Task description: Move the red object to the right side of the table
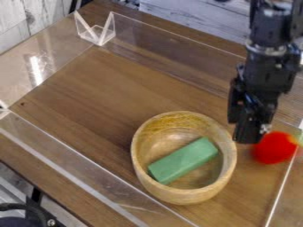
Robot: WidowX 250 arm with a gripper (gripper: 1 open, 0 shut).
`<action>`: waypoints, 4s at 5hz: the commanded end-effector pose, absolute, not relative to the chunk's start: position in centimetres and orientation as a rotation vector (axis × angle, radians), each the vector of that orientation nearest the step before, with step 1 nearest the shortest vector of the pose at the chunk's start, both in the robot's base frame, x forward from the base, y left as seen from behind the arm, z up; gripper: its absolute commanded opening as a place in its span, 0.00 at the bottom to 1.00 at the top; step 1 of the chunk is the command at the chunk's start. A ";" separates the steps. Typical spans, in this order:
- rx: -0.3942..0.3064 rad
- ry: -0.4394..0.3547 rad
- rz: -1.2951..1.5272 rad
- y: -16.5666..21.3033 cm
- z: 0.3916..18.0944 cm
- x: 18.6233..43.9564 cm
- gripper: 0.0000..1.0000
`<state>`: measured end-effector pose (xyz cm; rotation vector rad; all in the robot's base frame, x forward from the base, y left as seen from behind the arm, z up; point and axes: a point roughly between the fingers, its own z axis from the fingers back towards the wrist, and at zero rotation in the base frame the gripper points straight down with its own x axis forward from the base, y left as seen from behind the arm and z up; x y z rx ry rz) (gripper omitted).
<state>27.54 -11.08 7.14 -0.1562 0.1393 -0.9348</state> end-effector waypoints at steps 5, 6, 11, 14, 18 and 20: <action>-0.070 0.103 -0.903 -12.2 4.1 29.1 1.00; -0.068 0.109 -0.889 -12.6 3.7 29.5 1.00; -0.050 0.102 -0.938 -13.6 10.4 28.8 1.00; -0.055 0.060 -1.071 -15.3 10.9 28.2 1.00; -0.054 -0.024 -1.052 -12.4 16.0 28.8 1.00; -0.057 -0.041 -1.098 -10.6 14.3 27.6 1.00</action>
